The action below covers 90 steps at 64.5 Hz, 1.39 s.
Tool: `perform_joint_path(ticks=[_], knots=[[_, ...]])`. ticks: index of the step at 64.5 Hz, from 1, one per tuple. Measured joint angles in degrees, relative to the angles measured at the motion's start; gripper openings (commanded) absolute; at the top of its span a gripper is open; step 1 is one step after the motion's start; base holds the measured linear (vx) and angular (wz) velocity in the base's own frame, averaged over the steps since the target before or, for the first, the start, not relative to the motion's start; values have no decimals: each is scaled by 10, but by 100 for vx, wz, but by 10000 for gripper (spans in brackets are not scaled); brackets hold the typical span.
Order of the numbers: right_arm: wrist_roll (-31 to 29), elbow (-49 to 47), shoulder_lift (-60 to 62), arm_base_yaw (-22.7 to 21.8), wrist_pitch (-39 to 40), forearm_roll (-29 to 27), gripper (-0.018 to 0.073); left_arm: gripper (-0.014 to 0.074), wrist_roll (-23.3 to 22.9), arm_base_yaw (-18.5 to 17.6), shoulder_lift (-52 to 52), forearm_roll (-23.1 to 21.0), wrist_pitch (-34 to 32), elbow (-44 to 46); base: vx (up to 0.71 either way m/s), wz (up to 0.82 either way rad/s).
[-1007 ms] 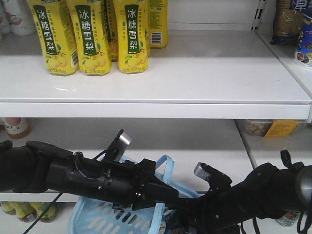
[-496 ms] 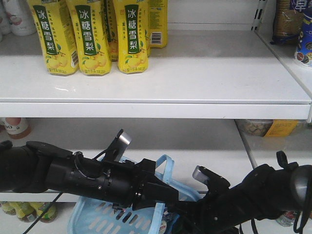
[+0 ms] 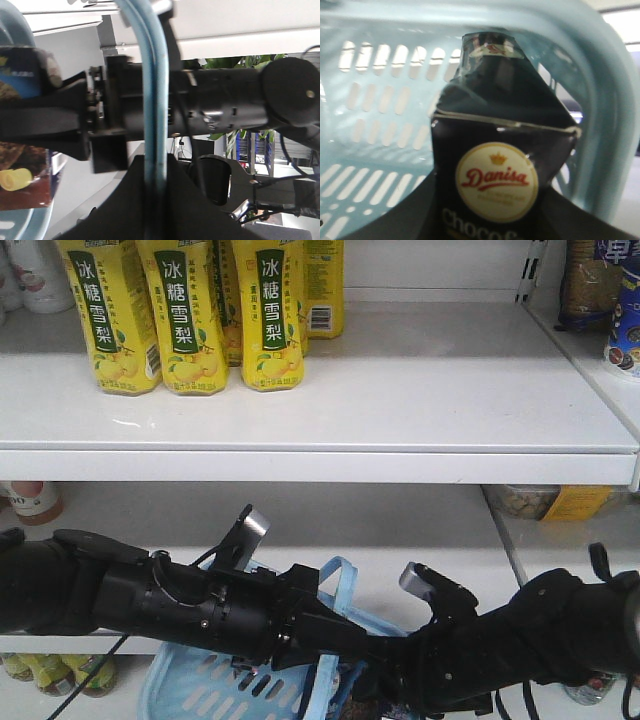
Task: Left arm holds basket, right arm returns cookies
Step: 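Lift the cookie box out of the basket and raise it toward the upper shelf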
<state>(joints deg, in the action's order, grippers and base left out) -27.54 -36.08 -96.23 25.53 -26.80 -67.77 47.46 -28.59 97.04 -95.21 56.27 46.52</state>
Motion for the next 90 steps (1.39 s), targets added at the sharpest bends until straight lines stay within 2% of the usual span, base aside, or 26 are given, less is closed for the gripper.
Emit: perform_joint_path(ticks=[11, 20, 49, 63, 76, 90], knots=[[8, 6, 50, 0, 11, 26, 229, -6, 0, 1, -2, -11, 14, 0, 0, 0], [45, 9, 91, 0, 15, 75, 229, -6, 1, 1, -8, -19, 31, 1, 0, 0], [272, 8, 272, -1, -52, 325, 229, -6, 2, 0, -7, -7, 16, 1, 0, 0], [368, 9, 374, -30, -111, 428, 229, -6, 2, 0, -7, -7, 16, 1, 0, 0], [387, 9, 520, -77, -165, 461, 229, -6, 2, 0, -7, -7, 16, 1, 0, 0], [376, 9, 673, -85, -207, 463, 230, -6, 2, 0, -7, -7, 15, 1, 0, 0]])
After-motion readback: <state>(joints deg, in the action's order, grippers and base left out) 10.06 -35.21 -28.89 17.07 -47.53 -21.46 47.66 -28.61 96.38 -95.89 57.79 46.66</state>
